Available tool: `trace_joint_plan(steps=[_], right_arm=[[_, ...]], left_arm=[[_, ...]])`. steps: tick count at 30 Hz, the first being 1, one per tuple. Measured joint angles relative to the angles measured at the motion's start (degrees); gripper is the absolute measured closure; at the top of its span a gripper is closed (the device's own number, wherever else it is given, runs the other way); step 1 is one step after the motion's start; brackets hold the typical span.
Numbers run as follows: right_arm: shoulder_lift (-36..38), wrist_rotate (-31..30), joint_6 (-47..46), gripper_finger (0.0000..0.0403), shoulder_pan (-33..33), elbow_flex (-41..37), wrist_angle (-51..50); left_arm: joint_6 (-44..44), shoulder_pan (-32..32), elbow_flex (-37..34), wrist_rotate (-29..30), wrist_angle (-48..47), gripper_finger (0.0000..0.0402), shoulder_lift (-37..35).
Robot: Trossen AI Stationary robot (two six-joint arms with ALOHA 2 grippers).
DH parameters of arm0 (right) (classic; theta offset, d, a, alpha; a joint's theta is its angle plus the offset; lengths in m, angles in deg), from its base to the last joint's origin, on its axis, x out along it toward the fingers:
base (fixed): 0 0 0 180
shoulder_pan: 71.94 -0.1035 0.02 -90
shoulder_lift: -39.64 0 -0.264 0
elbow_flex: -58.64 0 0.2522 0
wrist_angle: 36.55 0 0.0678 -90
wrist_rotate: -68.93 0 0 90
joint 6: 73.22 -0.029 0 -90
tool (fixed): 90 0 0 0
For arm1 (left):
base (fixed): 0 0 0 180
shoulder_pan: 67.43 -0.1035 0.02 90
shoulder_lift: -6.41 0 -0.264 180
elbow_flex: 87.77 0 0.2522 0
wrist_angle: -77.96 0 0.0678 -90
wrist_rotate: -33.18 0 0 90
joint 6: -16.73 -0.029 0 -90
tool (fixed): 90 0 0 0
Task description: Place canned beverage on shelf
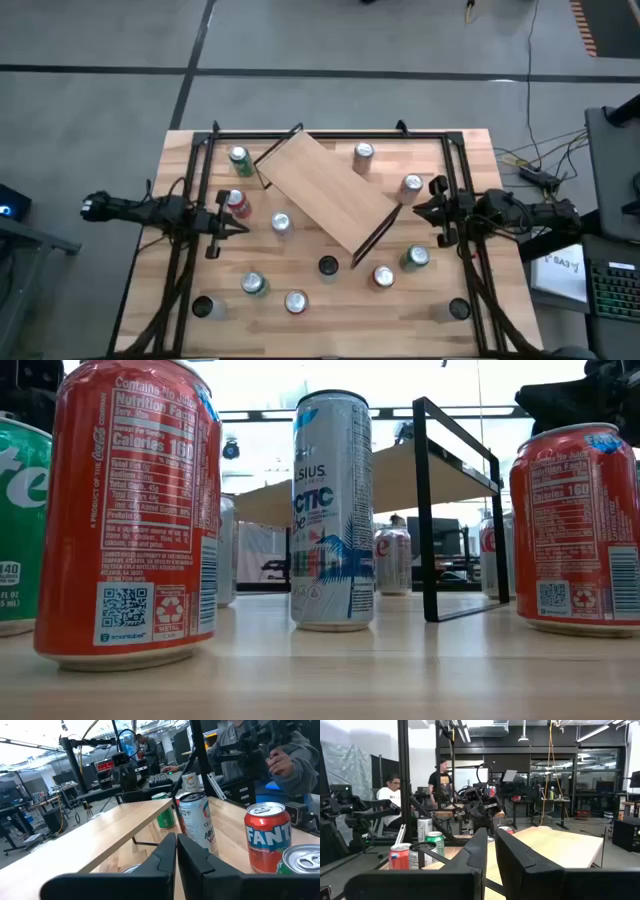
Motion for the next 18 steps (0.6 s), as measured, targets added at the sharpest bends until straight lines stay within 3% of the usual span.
trace_joint_plan(steps=[18], right_arm=[[-1.0,-0.2,-0.7,0.0374,0.0,0.0,-0.3]], left_arm=[[0.0,0.0,0.0,0.0,0.0,0.0401,0.0]])
